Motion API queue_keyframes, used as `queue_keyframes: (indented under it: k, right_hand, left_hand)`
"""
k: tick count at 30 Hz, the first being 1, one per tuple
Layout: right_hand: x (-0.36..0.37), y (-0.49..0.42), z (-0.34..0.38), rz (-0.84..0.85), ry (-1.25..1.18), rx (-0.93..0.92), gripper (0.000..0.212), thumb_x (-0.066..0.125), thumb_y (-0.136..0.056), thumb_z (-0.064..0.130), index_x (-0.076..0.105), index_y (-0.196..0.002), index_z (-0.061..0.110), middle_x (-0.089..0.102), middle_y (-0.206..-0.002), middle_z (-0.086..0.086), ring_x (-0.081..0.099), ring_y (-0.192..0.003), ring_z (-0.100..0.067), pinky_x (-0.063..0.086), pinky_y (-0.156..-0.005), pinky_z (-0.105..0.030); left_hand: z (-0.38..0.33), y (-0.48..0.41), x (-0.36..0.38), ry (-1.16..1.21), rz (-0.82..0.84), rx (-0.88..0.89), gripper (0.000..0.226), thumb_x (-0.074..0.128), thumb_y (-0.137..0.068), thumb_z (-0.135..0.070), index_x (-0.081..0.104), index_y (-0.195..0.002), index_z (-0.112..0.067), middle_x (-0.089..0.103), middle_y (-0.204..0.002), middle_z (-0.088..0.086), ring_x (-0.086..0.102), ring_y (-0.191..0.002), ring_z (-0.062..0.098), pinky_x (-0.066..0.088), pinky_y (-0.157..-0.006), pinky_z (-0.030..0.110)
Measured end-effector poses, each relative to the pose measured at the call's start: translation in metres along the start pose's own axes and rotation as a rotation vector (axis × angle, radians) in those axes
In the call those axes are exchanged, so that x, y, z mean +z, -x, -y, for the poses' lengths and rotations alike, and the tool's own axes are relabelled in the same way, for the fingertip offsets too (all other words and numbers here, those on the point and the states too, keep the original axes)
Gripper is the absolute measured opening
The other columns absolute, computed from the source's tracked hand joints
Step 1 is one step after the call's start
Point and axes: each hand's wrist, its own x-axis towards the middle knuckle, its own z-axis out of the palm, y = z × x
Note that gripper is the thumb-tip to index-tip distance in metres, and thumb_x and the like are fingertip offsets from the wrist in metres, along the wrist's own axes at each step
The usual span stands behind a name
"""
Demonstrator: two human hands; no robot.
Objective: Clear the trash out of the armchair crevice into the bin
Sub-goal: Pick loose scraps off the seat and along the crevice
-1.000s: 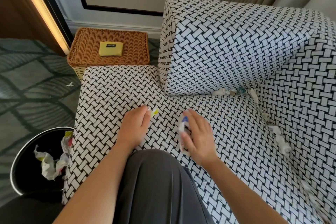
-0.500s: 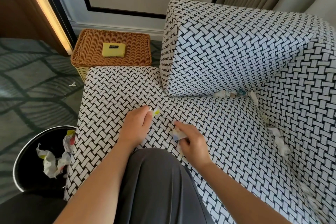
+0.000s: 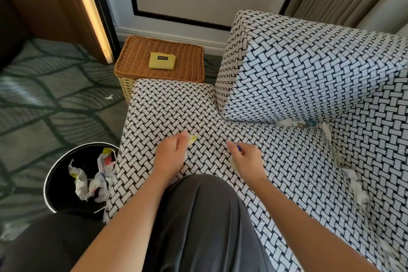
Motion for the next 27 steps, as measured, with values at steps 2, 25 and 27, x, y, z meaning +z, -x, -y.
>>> queue_keyframes:
  k: [2, 25, 27]
  right_hand:
    - [0.01, -0.01, 0.011, 0.054, -0.015, 0.033, 0.038, 0.054, -0.09, 0.018, 0.038, -0.057, 0.01, 0.033, -0.048, -0.001, 0.028, -0.039, -0.008, 0.027, -0.041, -0.024]
    - [0.277, -0.001, 0.129, 0.589, 0.1, 0.097, 0.025, 0.03, -0.099, 0.016, 0.05, -0.104, 0.003, 0.051, -0.105, -0.018, 0.048, -0.102, -0.03, 0.035, -0.086, -0.036]
    - [0.303, -0.001, 0.116, 0.567, 0.166, 0.159, 0.024, 0.029, -0.098, 0.007, 0.049, -0.105, -0.002, 0.052, -0.105, -0.019, 0.047, -0.103, -0.033, 0.034, -0.082, -0.035]
  left_hand:
    - [0.0, 0.003, -0.018, 0.037, 0.063, -0.089, 0.051, 0.038, -0.098, -0.031, 0.052, -0.054, -0.01, 0.053, -0.047, 0.008, 0.048, -0.039, 0.015, 0.043, -0.057, 0.027]
    - [0.181, 0.022, -0.206, 0.501, -0.356, -1.031, 0.033, 0.03, -0.093, -0.028, 0.038, -0.064, -0.013, 0.034, -0.05, 0.004, 0.031, -0.037, 0.017, 0.022, -0.041, 0.017]
    - [0.177, 0.021, -0.201, 0.598, -0.271, -1.0, 0.035, 0.031, -0.097, -0.023, 0.055, -0.084, -0.001, 0.051, -0.054, 0.013, 0.053, -0.039, 0.018, 0.032, -0.036, 0.016]
